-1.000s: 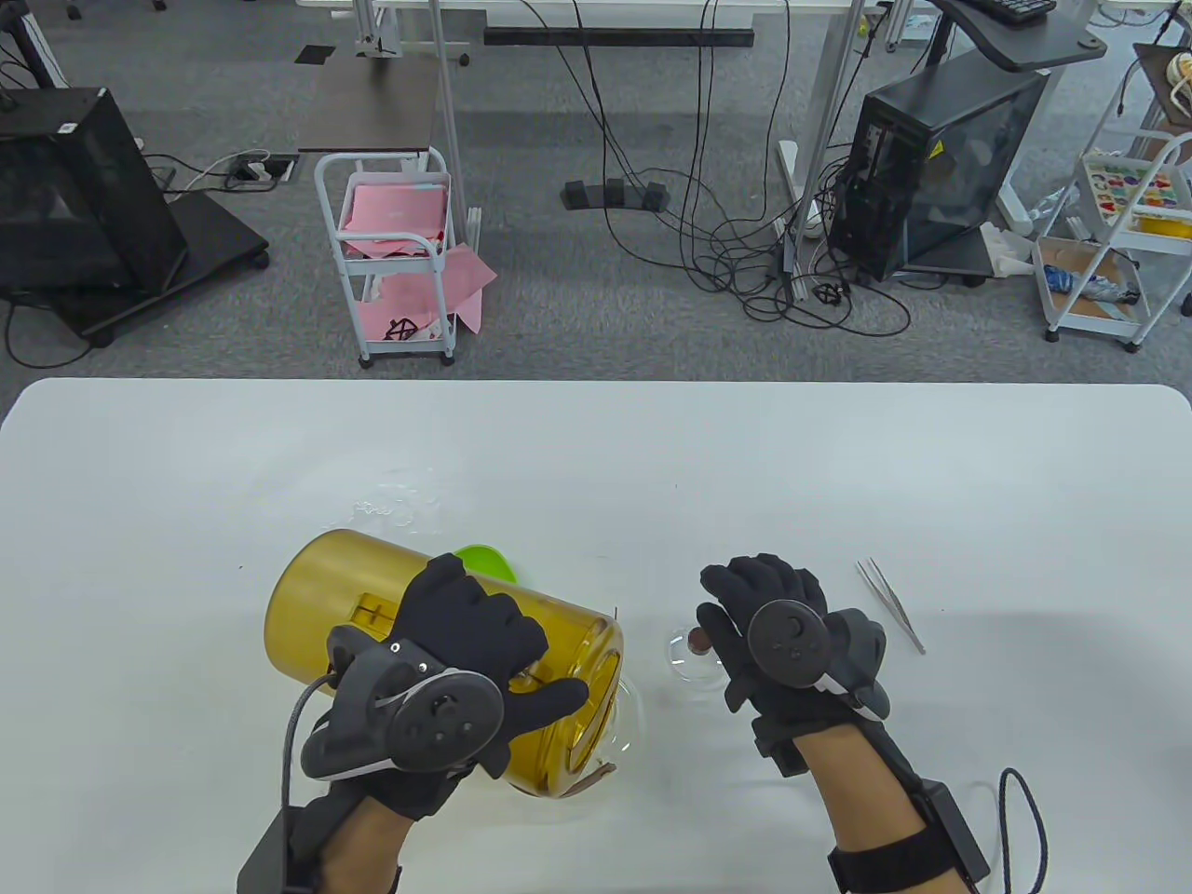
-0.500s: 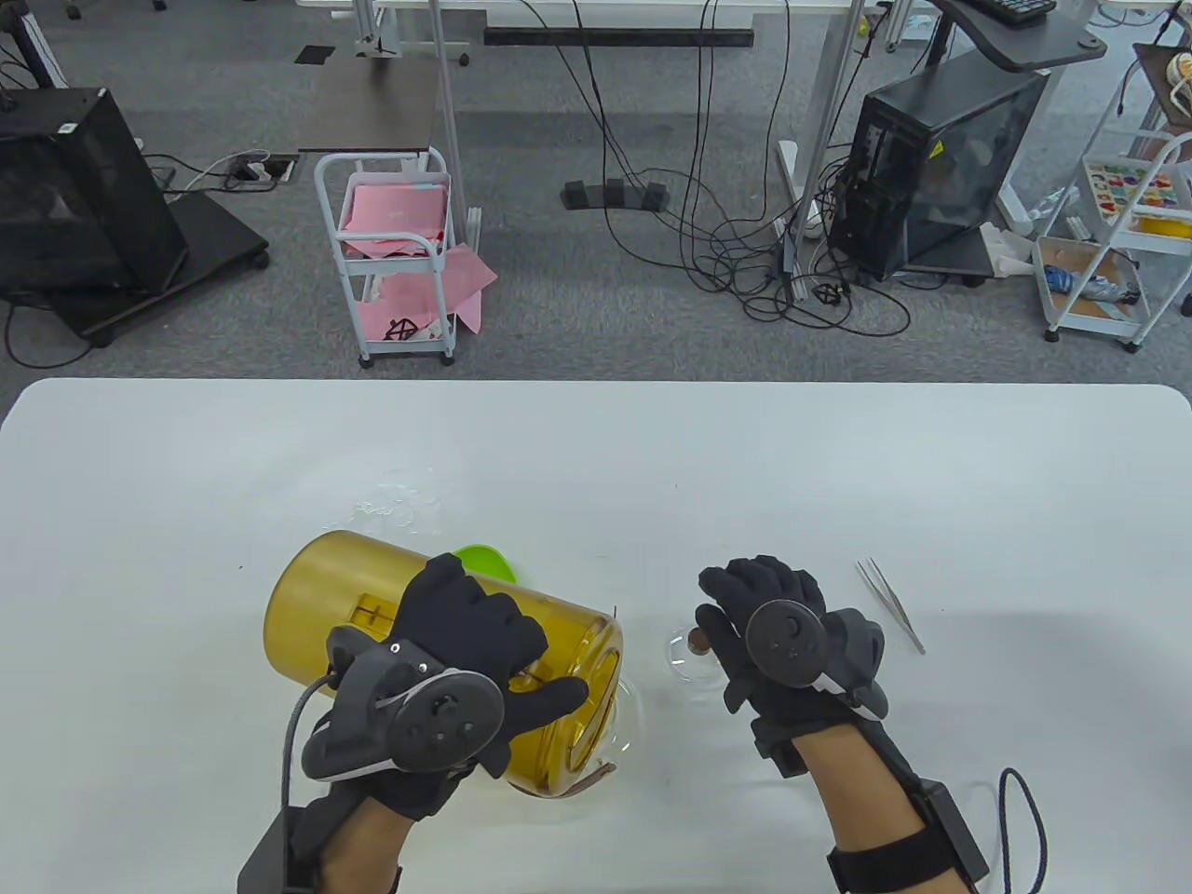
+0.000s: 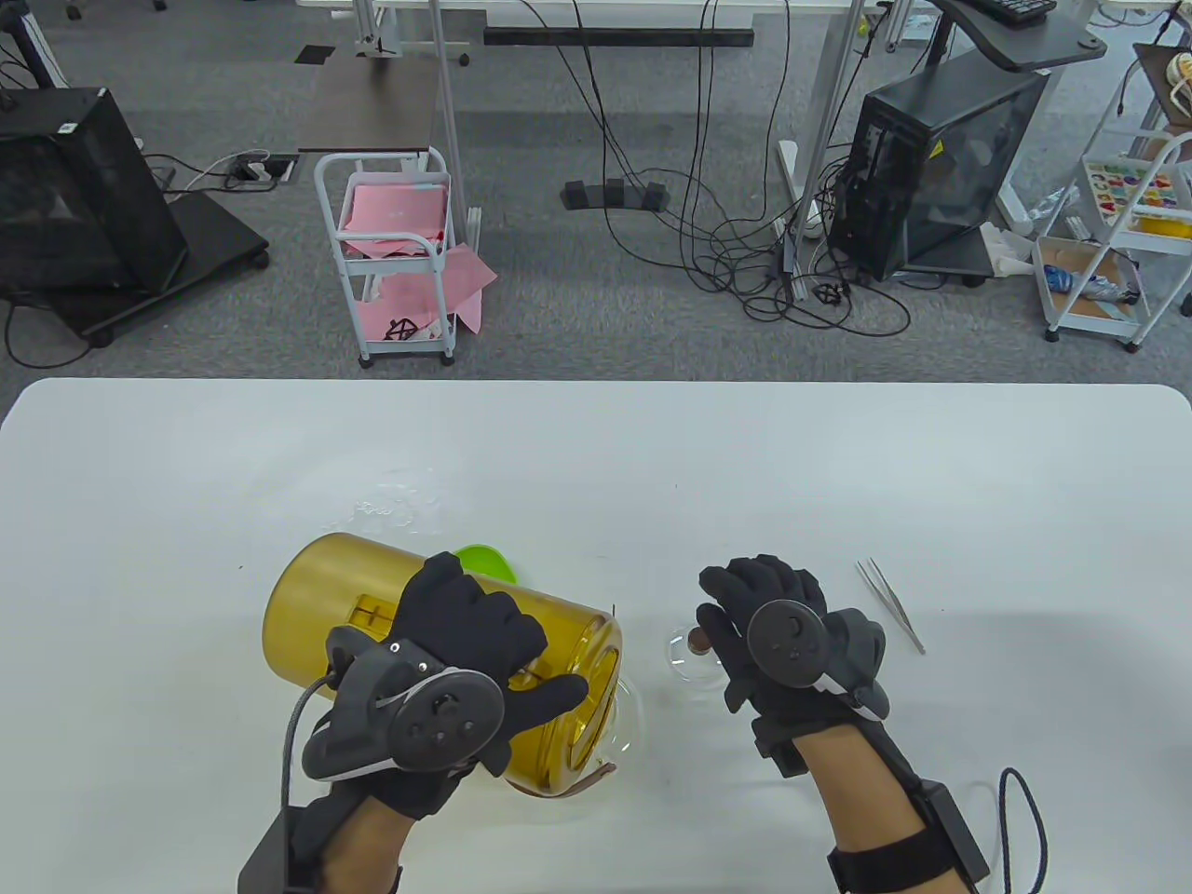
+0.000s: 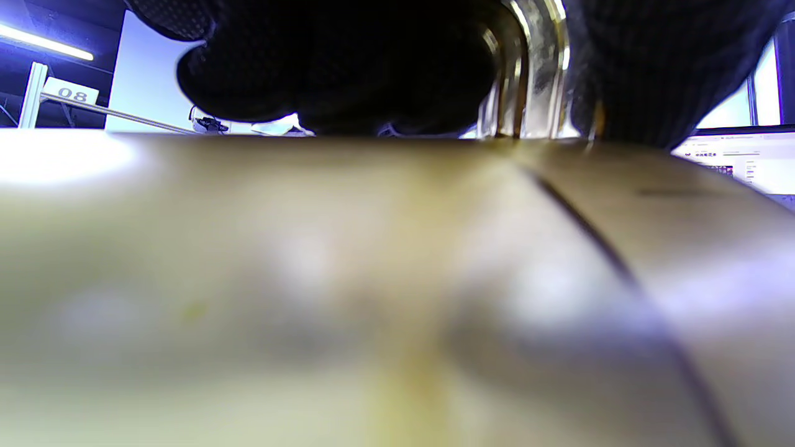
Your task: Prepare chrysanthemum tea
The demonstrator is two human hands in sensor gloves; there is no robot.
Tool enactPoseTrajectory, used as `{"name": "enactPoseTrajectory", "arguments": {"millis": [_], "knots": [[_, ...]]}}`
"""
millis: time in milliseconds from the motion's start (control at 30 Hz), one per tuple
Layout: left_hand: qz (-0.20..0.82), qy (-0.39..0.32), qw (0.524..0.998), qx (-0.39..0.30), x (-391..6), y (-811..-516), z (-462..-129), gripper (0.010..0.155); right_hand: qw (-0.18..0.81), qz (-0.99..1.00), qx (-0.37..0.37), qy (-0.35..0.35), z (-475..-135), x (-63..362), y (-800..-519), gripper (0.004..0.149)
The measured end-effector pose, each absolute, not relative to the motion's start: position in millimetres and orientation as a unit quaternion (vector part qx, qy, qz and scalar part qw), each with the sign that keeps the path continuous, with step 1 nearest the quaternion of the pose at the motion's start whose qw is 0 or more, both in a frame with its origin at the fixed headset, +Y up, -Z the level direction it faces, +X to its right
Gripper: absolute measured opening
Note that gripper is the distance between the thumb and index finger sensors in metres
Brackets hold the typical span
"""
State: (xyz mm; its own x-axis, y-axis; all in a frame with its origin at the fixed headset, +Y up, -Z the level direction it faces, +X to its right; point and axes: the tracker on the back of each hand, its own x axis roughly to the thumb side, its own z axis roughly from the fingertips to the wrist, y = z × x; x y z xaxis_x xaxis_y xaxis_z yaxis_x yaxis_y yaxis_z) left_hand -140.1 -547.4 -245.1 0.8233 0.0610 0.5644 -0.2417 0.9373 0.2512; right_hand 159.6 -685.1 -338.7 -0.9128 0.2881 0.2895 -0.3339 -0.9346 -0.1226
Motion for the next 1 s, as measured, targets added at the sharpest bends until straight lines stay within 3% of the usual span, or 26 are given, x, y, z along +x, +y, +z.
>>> {"name": "enactPoseTrajectory", "arguments": {"millis": [1000], "knots": [[0.077, -0.283, 0.943, 0.156, -138.1, -547.4, -244.0, 0.052, 0.155, 0.975, 0.138, -0.079, -338.9, 158.0, -686.2, 0.053]]}}
